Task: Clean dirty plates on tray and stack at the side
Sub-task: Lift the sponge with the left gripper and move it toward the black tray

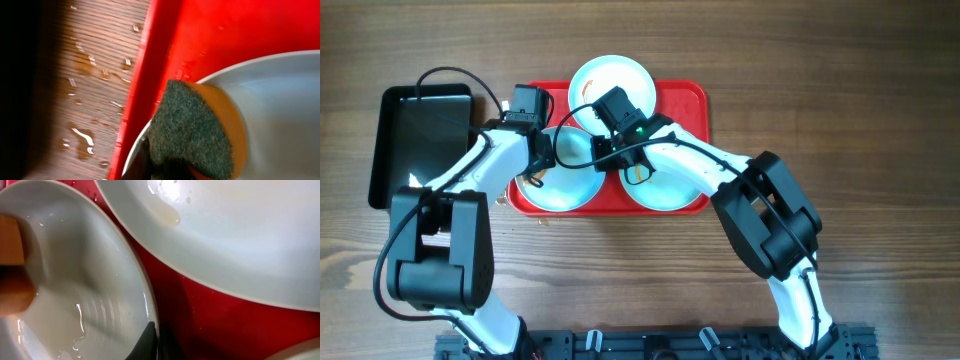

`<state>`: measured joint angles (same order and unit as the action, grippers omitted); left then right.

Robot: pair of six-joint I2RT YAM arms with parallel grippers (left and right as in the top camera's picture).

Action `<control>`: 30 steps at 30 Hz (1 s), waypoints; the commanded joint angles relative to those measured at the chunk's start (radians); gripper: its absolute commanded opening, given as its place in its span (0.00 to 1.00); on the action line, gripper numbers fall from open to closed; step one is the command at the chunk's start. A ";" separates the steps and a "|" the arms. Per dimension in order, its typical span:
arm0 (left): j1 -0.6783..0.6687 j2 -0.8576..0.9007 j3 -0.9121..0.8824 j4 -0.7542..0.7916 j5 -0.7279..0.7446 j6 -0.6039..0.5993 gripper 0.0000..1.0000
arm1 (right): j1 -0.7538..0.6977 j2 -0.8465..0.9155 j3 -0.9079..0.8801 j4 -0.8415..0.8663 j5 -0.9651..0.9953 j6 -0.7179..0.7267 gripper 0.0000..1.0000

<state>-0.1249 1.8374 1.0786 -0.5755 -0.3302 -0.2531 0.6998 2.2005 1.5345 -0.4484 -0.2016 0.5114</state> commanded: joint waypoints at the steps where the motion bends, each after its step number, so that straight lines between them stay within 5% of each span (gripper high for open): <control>1: 0.008 0.005 0.010 -0.025 -0.247 -0.042 0.04 | -0.003 0.025 0.008 -0.017 0.023 -0.014 0.04; 5: 0.000 -0.075 0.044 -0.083 -0.229 -0.122 0.04 | -0.004 0.025 0.008 -0.016 0.023 -0.014 0.04; 11: -0.005 -0.167 0.045 -0.084 0.202 -0.121 0.04 | -0.004 0.025 0.008 -0.016 0.023 -0.014 0.04; 18: -0.010 -0.117 0.031 -0.072 0.484 -0.122 0.04 | -0.004 0.025 0.008 -0.016 0.023 -0.014 0.04; 30: -0.020 0.035 0.031 -0.047 0.573 -0.097 0.04 | -0.005 0.025 0.008 -0.017 0.022 -0.011 0.04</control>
<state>-0.1398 1.8366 1.1084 -0.6224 0.2024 -0.3622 0.6994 2.2005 1.5345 -0.4519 -0.2047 0.5117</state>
